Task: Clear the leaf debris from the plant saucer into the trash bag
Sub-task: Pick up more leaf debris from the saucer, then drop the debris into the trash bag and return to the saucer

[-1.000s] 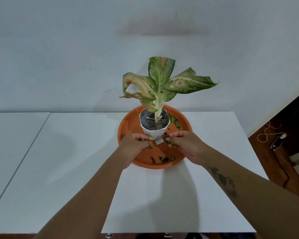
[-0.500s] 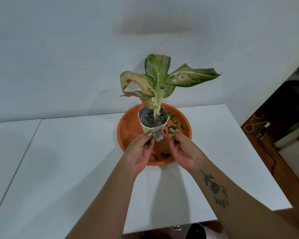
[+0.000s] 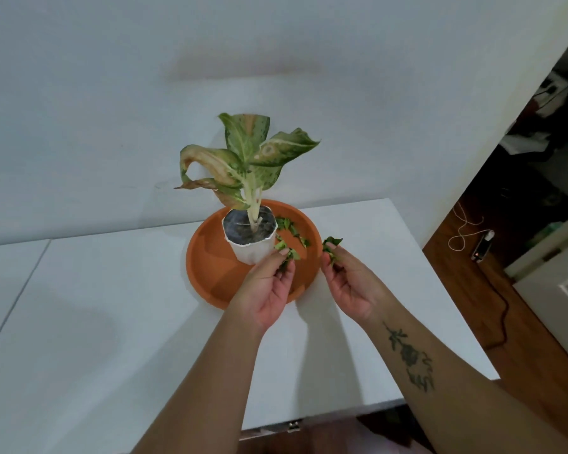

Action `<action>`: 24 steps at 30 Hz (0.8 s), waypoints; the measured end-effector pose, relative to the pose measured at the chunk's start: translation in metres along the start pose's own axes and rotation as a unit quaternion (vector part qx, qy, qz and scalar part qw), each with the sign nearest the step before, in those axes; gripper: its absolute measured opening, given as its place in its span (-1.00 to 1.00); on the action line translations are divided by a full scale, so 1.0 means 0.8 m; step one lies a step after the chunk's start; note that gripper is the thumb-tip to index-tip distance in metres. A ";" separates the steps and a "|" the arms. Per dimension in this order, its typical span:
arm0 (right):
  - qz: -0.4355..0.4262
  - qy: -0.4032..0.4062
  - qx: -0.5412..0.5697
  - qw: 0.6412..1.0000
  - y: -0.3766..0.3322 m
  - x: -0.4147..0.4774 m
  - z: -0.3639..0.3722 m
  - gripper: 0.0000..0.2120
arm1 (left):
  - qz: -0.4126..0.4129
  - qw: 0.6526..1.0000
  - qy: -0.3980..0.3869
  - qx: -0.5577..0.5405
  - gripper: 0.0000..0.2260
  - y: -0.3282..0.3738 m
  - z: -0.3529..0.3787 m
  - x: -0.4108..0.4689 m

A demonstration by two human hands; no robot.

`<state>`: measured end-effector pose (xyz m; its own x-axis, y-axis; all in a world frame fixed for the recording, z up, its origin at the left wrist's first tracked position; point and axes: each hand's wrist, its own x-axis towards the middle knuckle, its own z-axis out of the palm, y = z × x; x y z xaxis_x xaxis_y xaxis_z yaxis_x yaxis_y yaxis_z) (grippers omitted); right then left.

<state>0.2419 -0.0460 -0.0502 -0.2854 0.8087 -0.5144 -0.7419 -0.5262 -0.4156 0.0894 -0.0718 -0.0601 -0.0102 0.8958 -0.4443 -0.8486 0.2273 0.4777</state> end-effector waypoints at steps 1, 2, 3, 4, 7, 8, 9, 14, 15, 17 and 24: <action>-0.004 -0.001 0.001 1.000 -0.016 -0.006 -0.013 -0.94 | 0.001 1.000 -0.001 0.011 -0.92 -0.015 0.013 0.000; -0.006 -0.002 0.000 1.000 -0.030 -0.012 -0.025 -0.96 | 0.003 1.000 0.004 0.017 -0.93 -0.029 0.024 -0.001; -0.008 -0.001 -0.001 1.000 -0.049 -0.018 -0.040 -0.96 | 0.006 1.000 0.005 0.016 -0.94 -0.048 0.039 -0.003; -0.010 0.004 -0.001 1.000 -0.066 -0.023 -0.054 -0.94 | 0.009 1.000 0.005 0.014 -0.94 -0.065 0.052 -0.004; -0.013 0.014 -0.005 1.000 -0.114 -0.039 -0.091 -0.93 | 0.016 1.000 0.000 0.022 -0.93 -0.116 0.085 -0.007; -0.015 0.016 -0.011 1.000 -0.132 -0.045 -0.104 -0.94 | 0.016 1.000 -0.001 0.026 -0.93 -0.135 0.096 -0.007; -0.017 0.018 -0.018 1.000 -0.151 -0.051 -0.118 -0.95 | 0.013 0.999 -0.003 0.029 -0.92 -0.156 0.107 -0.008; -0.037 0.027 -0.047 0.998 -0.245 -0.081 -0.199 -0.97 | -0.012 0.999 -0.009 0.038 -0.92 -0.266 0.167 0.003; -0.041 0.034 -0.049 0.997 -0.260 -0.087 -0.215 -0.96 | -0.019 0.999 -0.009 0.037 -0.92 -0.288 0.177 0.006; -0.046 0.053 -0.044 0.997 -0.284 -0.096 -0.244 -0.95 | -0.034 0.999 -0.003 0.038 -0.93 -0.328 0.194 0.013; -0.054 0.115 -0.013 0.992 -0.333 -0.109 -0.327 -0.92 | -0.074 0.997 0.019 0.024 -0.92 -0.442 0.221 0.035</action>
<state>0.6236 -0.0452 -0.0910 -0.0576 0.7807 -0.6222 -0.7434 -0.4495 -0.4952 0.4827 -0.0598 -0.1079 0.0933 0.8362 -0.5405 -0.8162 0.3751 0.4395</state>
